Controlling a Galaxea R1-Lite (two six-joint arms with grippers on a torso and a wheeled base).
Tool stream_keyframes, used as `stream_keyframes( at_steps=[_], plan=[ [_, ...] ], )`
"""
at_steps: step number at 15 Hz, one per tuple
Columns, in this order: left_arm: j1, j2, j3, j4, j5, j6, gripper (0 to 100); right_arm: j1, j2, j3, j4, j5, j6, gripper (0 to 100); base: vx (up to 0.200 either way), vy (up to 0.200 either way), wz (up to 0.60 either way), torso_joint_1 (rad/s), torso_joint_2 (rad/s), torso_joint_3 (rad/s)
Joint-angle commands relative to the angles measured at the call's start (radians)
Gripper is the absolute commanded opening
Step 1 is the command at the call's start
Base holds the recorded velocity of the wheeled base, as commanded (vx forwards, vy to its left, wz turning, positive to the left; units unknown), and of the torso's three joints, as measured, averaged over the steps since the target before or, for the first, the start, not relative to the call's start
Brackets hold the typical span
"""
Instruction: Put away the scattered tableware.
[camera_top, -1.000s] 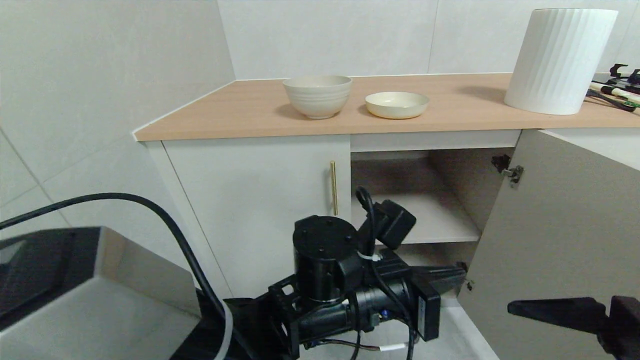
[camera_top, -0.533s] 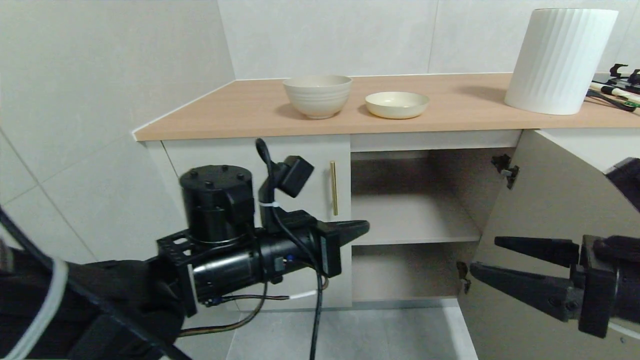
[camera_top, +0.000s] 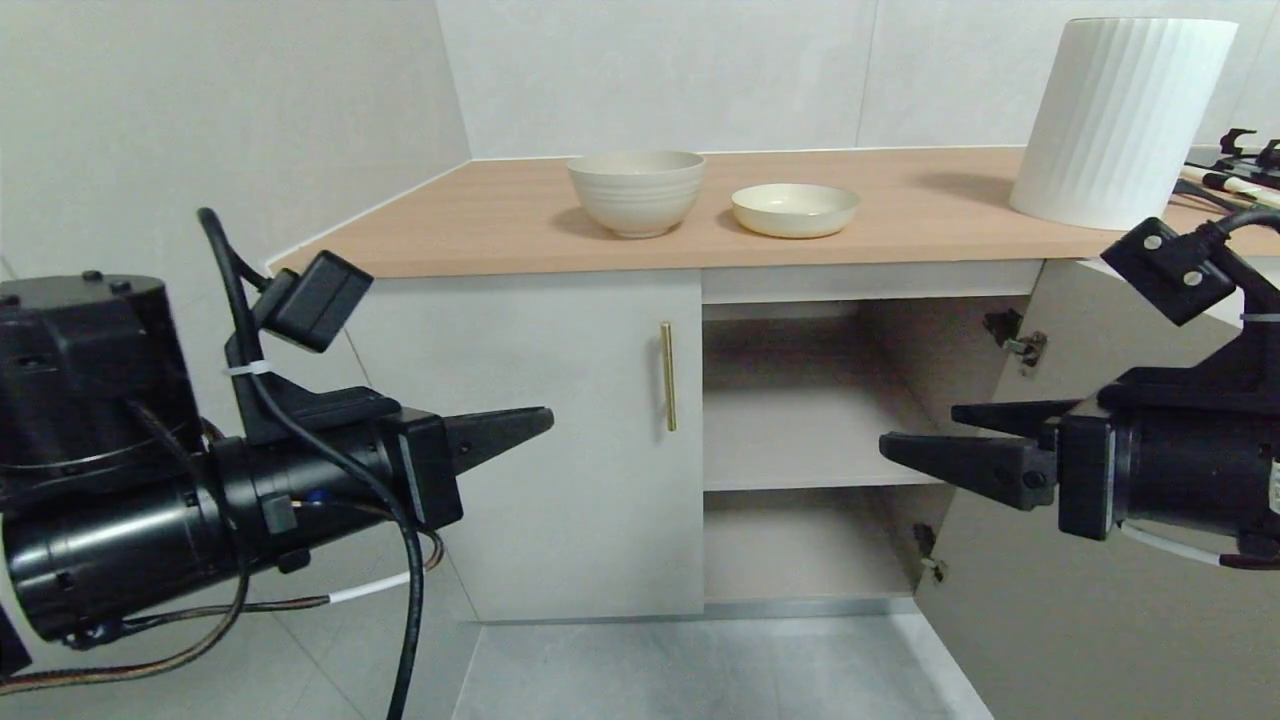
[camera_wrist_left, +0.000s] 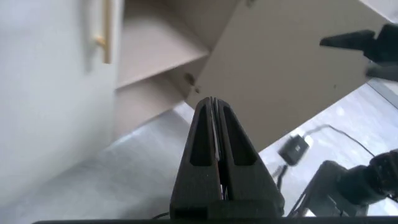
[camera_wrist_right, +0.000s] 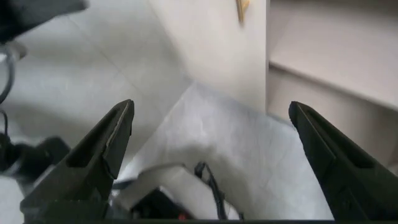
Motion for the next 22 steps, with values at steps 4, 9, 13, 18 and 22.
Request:
stream_keyframes(
  at_steps=[4, 9, 13, 18, 22],
  plan=[
    [0.023, -0.025, -0.014, 0.003, 0.023, 0.000, 100, -0.005, 0.017, -0.019, 0.005, -0.056, 0.002, 100, 0.000, 0.000, 0.00, 0.000, 0.00, 0.000],
    [0.023, -0.040, -0.014, 0.007, 0.029, 0.006, 100, -0.001, -0.006, -0.046, 0.113, -0.140, 0.005, 100, 0.000, 0.000, 0.00, 0.000, 0.00, 0.000],
    [0.025, -0.055, -0.028, 0.009, 0.031, 0.006, 100, -0.001, -0.008, -0.052, 0.117, -0.144, 0.007, 100, 0.000, 0.000, 0.00, 0.000, 0.00, 0.000],
    [0.029, -0.055, -0.030, 0.012, 0.029, 0.006, 100, -0.001, -0.017, -0.052, 0.117, -0.144, 0.007, 100, 0.160, 0.000, 0.00, -0.001, 0.00, -0.002],
    [0.029, -0.055, -0.030, 0.010, 0.029, 0.006, 100, -0.001, -0.015, -0.051, 0.121, -0.142, 0.005, 100, 0.200, 0.000, 0.00, 0.007, 0.00, 0.007]
  ],
)
